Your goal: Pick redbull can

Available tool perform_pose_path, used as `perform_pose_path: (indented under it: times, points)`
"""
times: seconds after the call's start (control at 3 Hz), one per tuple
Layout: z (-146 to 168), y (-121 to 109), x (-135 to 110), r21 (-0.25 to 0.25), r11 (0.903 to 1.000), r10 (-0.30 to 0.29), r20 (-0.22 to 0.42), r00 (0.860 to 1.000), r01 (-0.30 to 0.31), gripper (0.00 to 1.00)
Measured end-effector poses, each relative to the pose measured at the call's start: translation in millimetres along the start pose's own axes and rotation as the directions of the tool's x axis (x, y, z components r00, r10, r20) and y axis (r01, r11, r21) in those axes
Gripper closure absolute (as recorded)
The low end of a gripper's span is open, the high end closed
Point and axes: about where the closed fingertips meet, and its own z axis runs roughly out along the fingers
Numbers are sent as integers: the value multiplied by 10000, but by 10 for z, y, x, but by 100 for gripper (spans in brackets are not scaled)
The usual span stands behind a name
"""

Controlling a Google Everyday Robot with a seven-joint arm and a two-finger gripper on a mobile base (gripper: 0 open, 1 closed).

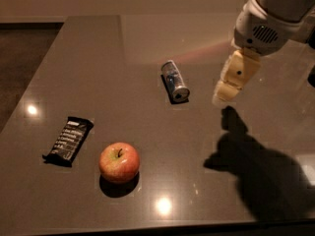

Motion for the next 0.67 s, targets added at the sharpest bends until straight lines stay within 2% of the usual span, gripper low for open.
perform_pose_path:
  times: [0.33,0.67]
  points:
    - [168,-35,-288,-110,9966,810,-55,9967,-811,0]
    - [430,-139,-657,-178,9803,1963,-248,9802,-1967,0]
